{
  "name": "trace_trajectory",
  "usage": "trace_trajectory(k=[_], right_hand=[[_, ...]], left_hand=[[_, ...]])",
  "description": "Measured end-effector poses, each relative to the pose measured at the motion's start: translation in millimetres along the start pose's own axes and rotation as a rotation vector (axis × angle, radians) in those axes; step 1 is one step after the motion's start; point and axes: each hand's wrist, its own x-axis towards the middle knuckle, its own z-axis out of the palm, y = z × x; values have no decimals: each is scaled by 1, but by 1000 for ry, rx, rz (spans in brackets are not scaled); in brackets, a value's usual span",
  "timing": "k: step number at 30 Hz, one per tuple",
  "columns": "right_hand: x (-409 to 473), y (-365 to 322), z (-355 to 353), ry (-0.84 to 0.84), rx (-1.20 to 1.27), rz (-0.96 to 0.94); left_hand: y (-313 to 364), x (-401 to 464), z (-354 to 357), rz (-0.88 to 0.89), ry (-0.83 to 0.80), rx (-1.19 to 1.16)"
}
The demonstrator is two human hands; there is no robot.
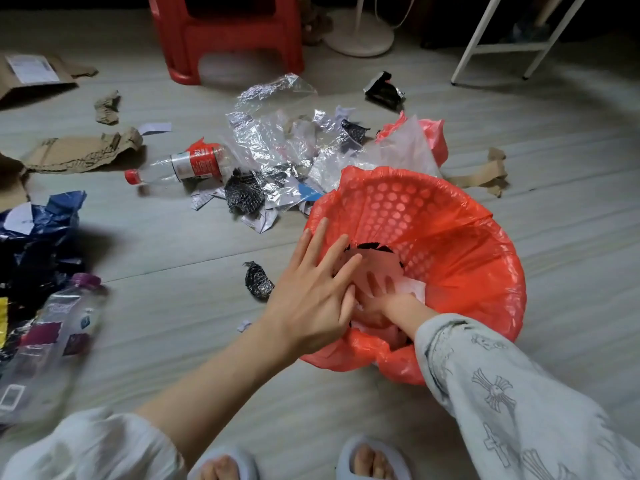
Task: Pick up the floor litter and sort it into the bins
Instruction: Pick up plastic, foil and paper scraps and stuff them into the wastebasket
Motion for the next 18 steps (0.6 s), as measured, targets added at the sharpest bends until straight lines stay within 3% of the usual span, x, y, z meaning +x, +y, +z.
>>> trace_trajectory(k=[10, 14, 18], right_hand=[[-57, 13, -25, 117, 263, -51], [-89, 34, -35, 249, 377, 61], [-135, 42, -46, 367, 470, 43]], left_hand=[[28, 15, 7, -93, -35, -47], [46, 21, 10, -20, -162, -60], [40, 20, -14, 46, -92, -132]])
